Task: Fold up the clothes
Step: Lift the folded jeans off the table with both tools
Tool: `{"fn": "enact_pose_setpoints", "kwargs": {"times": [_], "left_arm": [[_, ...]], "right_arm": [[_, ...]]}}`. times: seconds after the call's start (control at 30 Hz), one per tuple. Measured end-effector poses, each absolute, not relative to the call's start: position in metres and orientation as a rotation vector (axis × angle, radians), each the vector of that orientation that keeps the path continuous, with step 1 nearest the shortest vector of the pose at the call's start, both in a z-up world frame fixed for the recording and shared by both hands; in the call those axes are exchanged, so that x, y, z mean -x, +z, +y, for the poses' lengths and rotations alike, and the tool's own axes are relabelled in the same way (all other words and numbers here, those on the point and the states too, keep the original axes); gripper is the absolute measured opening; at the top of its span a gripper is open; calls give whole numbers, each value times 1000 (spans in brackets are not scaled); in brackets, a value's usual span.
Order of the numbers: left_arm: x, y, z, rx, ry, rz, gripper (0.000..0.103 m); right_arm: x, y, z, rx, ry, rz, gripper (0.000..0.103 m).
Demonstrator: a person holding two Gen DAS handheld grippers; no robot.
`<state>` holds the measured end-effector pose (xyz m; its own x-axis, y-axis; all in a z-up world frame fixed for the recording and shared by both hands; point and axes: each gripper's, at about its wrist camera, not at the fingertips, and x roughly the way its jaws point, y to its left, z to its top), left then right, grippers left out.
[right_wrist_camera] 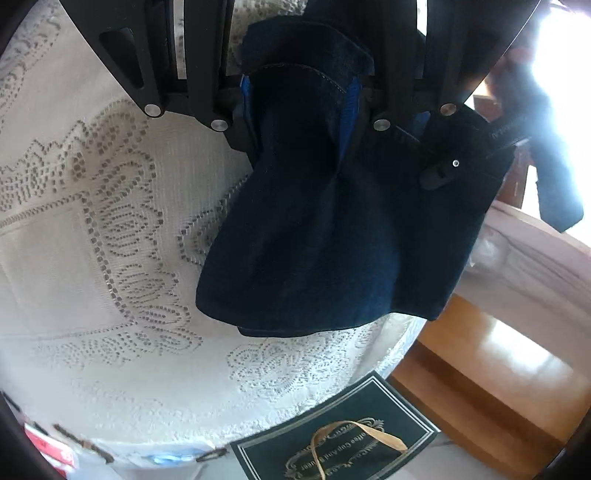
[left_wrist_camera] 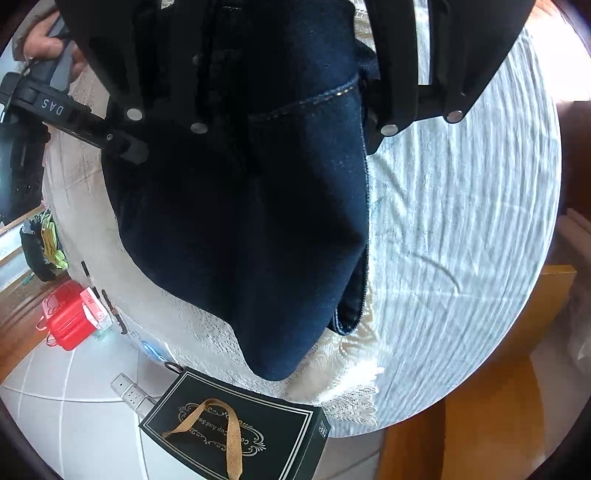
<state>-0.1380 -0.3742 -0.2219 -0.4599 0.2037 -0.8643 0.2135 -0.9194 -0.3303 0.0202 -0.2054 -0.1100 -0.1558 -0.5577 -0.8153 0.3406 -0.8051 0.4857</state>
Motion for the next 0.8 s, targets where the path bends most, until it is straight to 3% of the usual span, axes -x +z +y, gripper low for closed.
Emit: {"fn": "enact_pose_setpoints", "kwargs": {"times": [0.2, 0.33, 0.37, 0.47, 0.8], "left_arm": [[143, -221, -368, -1527, -2616, 592, 53], [117, -222, -340, -1462, -2576, 464, 37], [106, -220, -337, -1437, -2579, 428, 30], [88, -198, -324, -1359, -2621, 371, 21], [52, -132, -310, -1308, -2724, 428, 21]], "right_arm": [[-12, -112, -211, -1527, -1980, -274, 37], [-19, -109, -233, -1496, -2053, -198, 32], [-29, -103, -231, -1470, -2093, -150, 31], [-61, -78, -238, -1323, -2194, 0, 22], [-98, -1, -194, -1110, -2198, -32, 19]]}}
